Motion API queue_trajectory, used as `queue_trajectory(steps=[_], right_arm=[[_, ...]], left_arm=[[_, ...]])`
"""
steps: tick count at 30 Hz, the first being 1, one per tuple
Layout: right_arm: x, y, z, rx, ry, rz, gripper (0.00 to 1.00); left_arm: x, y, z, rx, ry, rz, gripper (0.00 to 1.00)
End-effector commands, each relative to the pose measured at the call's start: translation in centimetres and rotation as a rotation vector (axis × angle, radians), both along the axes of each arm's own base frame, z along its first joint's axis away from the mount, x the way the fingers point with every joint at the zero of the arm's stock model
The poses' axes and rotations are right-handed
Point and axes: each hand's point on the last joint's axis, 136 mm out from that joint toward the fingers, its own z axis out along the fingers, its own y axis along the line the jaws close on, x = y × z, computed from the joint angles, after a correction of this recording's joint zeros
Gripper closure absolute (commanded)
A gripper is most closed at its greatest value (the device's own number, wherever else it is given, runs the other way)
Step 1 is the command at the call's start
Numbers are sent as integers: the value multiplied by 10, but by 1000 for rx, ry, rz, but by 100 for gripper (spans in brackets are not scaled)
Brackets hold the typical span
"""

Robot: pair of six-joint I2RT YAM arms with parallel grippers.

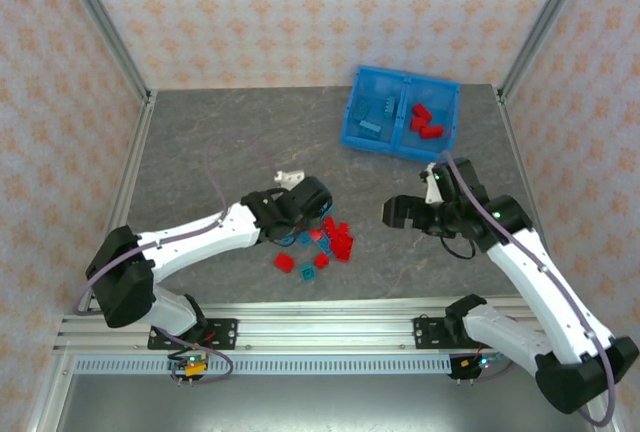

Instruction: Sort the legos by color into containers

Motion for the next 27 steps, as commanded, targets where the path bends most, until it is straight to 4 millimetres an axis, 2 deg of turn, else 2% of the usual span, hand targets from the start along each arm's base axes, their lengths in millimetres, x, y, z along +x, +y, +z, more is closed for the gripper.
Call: queue_trajectory(steps=[1,4,6,7,8,11,16,20,23,25,26,27], right_arm=[[14,-53,48,-86,-224,-285,1],[3,-90,68,-135,-321,-449,1],[-6,-106,77,-133,-369,-517,1],[-10,-110,80,-124,-384,-536,1],[-15,-113,83,-111,-394,-548,1],[-26,-117,84,-85,-399,-559,1],[-40,-122,80,-80,-380,-564,1],[-44,-122,77,-74,-377,-552,1],[-45,-118,77,-65,-372,-528,1],[-46,-117,77,-64,-368,-514,1],[-47,-116,77,-65,-365,-508,1],[-48,-116,76,-68,-361,-502,1]], left_arm=[[47,-62,68,-137,-196,-105,95],[81,-104,95,-161,-276,-152,96],[104,-128,103,-159,-322,-165,96],[116,-141,109,-167,-354,-172,97],[129,-154,102,-154,-367,-176,97],[162,-187,103,-128,-450,-203,97],[211,-225,107,-3,-599,-238,96],[242,-241,105,14,-744,-181,94],[253,-245,106,0,-845,-131,93],[258,-244,107,51,-915,-109,91],[259,-244,108,79,-940,-114,89],[259,-244,110,107,-964,-126,82]])
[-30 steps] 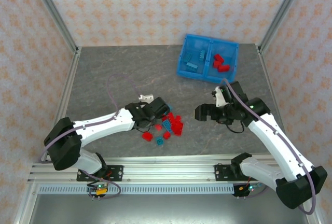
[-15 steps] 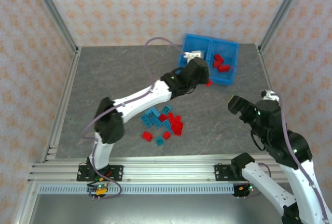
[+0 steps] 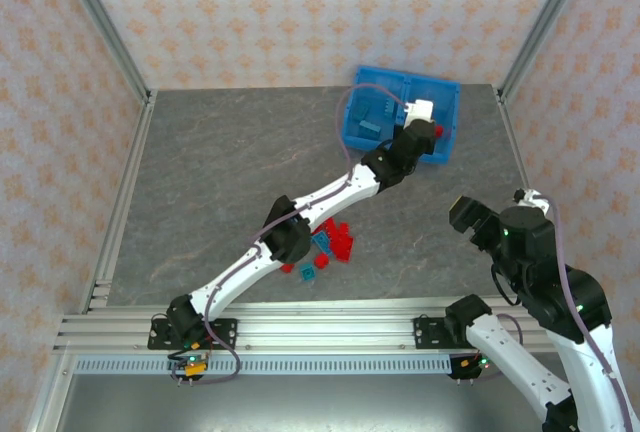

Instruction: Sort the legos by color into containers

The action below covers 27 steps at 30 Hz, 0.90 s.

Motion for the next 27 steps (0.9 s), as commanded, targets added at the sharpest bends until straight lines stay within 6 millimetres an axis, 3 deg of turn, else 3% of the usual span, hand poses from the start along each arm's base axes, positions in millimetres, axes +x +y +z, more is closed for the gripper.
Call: queue_trajectory(steps=[1,4,5,11,15,20,22,25,27], right_arm=[[-7,-1,2,-14,7,21,1],[-6,1,2,-28,5,40,1],[-5,1,4,-28,1,44,1],[-5,5,6,-1,-3,52,1],[-4,16,-9,11,44,99,1],[3,39,-57,17,266,161,1],[14,40,-79,9,336,116,1],[33,45,-114,46,416,69,1],[48,49,-136,107,473,44,1]], left_arm=[[3,9,70,5,-226,69,73],[4,15,75,37,-237,88,36],[4,17,78,45,-234,94,30],[-2,28,97,80,-200,100,18],[-21,41,126,58,-97,58,15],[-69,80,170,43,45,-3,15],[-99,93,186,-17,20,-93,15],[-152,131,198,-64,-72,-203,12],[-187,152,188,29,-85,-300,4]])
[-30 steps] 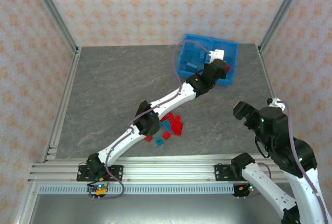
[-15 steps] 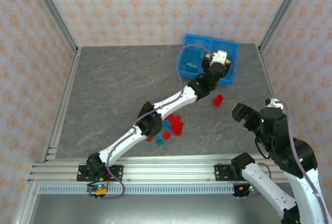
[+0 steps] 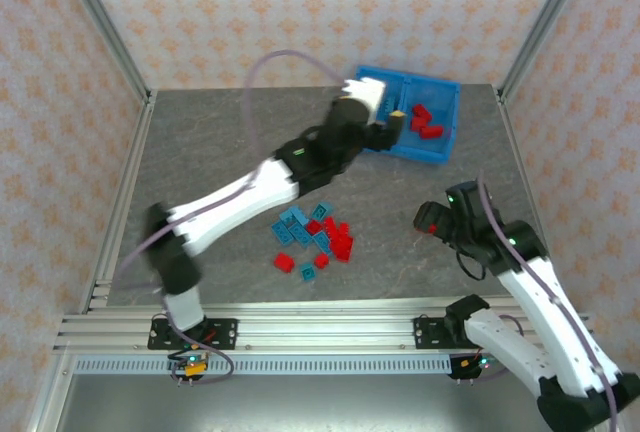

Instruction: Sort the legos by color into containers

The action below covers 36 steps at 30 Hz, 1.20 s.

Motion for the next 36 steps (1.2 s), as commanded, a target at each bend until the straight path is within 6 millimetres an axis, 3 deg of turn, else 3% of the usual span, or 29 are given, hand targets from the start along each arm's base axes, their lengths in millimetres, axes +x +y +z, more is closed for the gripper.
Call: queue_trajectory(steps=[1,8,10,15,20,27,30,33,36], right_arm=[[25,7,-27,95,49,-67,1],[71,-8,-81,-60,170,-24,1],[81,-13,-90,-110,190,-10,1],[94,-22,-112,-128,233,-16,1],[99,-17,-126,-112,261,40,1],[104,-10,-140,-77,306,80,28],[104,-9,-141,-66,311,79,33],[105,-9,-137,-61,300,68,39],[110,-8,-108,-39,214,41,44]], left_arm=[[-53,10,0,55,-75,-219,0],[-199,63,-70,400,-74,-705,0],[-225,82,-86,452,-59,-766,0],[-266,112,-123,577,3,-915,0],[-279,111,-139,590,-2,-997,1],[-274,100,-145,599,-26,-1020,0],[-272,97,-144,593,-30,-1013,0],[-268,96,-142,590,-39,-991,0],[-262,96,-136,579,-55,-949,0]])
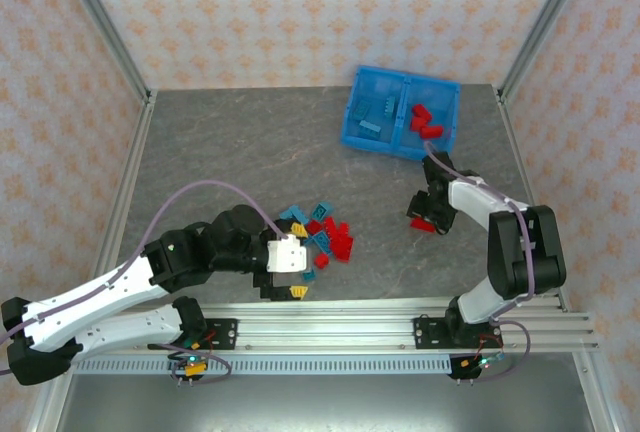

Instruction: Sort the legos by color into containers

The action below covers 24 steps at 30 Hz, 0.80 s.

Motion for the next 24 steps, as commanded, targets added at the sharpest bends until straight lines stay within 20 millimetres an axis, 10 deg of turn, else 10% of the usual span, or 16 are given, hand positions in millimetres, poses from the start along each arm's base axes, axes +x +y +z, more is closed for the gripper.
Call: queue_trajectory(steps=[1,12,17,24], right_arm=[[15,1,45,30,-145,-31,45],[104,-24,174,-85,-539,-172,44],[177,-37,181,-168,-564,-218,44],[247,-32,128,-181,-460,-223,42]], left_arm=[[8,-3,12,-49,-53,31,0],[55,-31,61,-376,-4,312,0],[84,-18,56,-358,108,590,0],[99,9,33,-320,189,849,0]])
